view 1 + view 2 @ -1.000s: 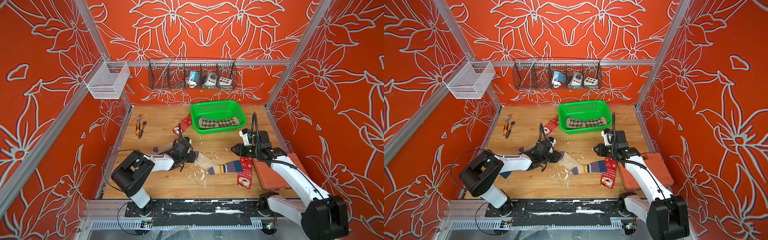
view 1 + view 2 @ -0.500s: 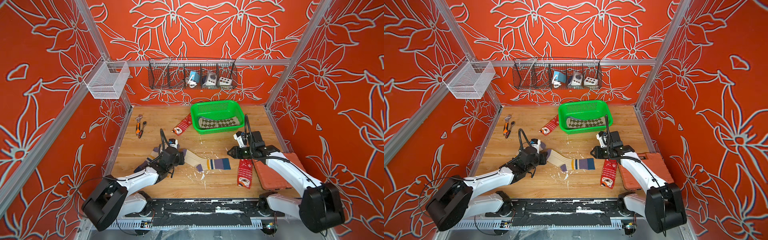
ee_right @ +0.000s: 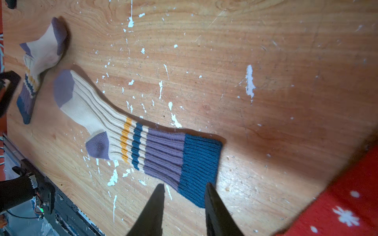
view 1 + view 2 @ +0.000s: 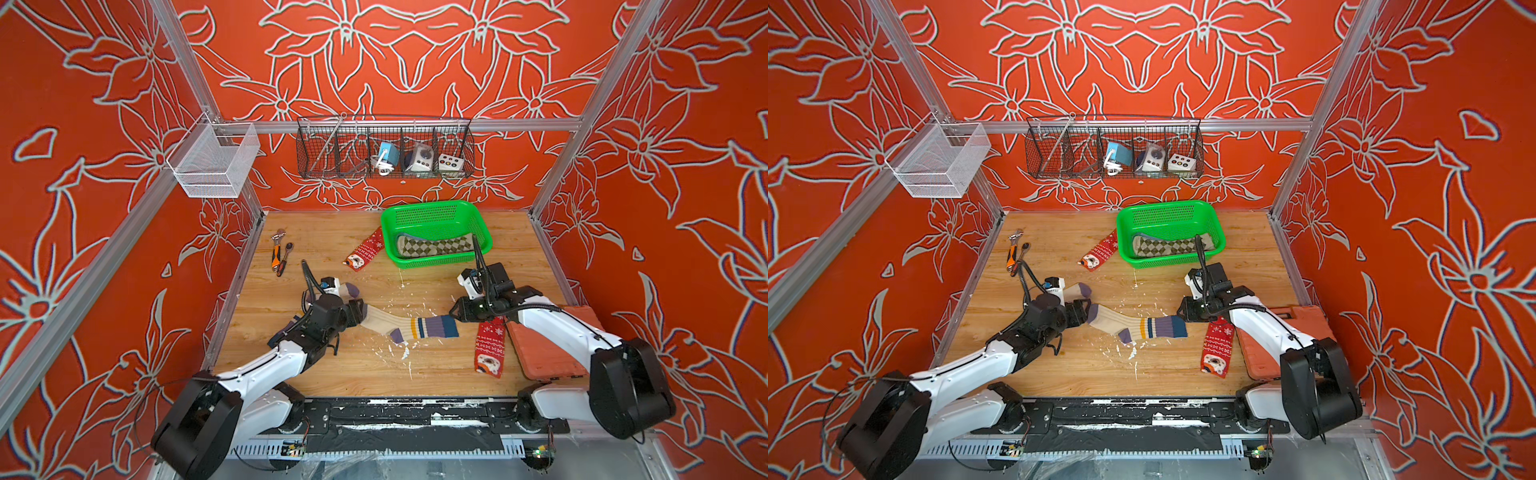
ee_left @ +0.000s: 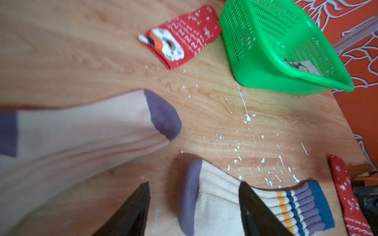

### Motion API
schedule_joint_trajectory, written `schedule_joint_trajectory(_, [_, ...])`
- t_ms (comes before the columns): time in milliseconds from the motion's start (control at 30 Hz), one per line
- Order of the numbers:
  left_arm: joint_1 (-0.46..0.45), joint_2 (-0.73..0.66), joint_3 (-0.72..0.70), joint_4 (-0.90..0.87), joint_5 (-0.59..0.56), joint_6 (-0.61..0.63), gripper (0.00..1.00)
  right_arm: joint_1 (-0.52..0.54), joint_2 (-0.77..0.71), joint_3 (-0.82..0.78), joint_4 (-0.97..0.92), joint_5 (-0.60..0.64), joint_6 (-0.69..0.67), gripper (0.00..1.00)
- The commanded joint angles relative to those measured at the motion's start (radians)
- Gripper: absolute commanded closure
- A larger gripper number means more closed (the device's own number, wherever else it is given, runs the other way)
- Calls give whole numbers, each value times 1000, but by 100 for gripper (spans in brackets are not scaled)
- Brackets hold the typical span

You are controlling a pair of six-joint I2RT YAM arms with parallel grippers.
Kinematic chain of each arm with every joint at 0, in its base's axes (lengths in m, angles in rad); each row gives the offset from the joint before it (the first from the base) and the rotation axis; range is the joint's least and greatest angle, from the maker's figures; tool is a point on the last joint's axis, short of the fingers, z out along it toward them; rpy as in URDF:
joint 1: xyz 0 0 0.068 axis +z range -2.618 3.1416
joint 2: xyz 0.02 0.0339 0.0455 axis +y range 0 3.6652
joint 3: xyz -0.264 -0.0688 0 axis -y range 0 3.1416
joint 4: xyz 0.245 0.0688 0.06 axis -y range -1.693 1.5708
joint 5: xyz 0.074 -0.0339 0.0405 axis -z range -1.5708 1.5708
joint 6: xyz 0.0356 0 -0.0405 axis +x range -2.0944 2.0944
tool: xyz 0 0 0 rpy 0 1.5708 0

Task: Place the socks together as a pair
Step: Adjust the sock at the center of the board, then pick up the sock from the center of the board.

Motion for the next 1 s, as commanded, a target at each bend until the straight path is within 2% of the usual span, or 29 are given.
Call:
schedule_joint_trajectory(0, [65, 5, 67, -38, -12, 6, 19, 11, -15, 61, 0, -4, -31, 65])
schedule_joint_trajectory(133, [162, 118, 171, -55, 44, 39, 18, 11, -45, 66, 17, -16, -51, 65])
schedule_joint_trajectory(200, [172, 212, 232, -75, 58, 51, 19, 11, -68, 37, 43, -33, -45, 65])
schedule_joint_trajectory(367, [166, 394, 322, -107, 126, 51, 22, 11, -122, -14, 87, -39, -33, 66])
schedule_joint_trajectory(467, [138, 450, 329, -114, 117, 64, 27, 10, -141, -38, 107, -34, -25, 67])
schedule_joint_trajectory(733, [90, 618, 425, -204, 64, 122, 32, 11, -120, -63, 154, -50, -20, 69])
schedule_joint_trajectory(833, [89, 655, 433, -204, 56, 128, 41, 11, -124, -67, 159, -54, -19, 69])
schedule_joint_trajectory(967, [85, 661, 437, -211, 48, 135, 66, 11, -133, -72, 165, -52, -19, 70])
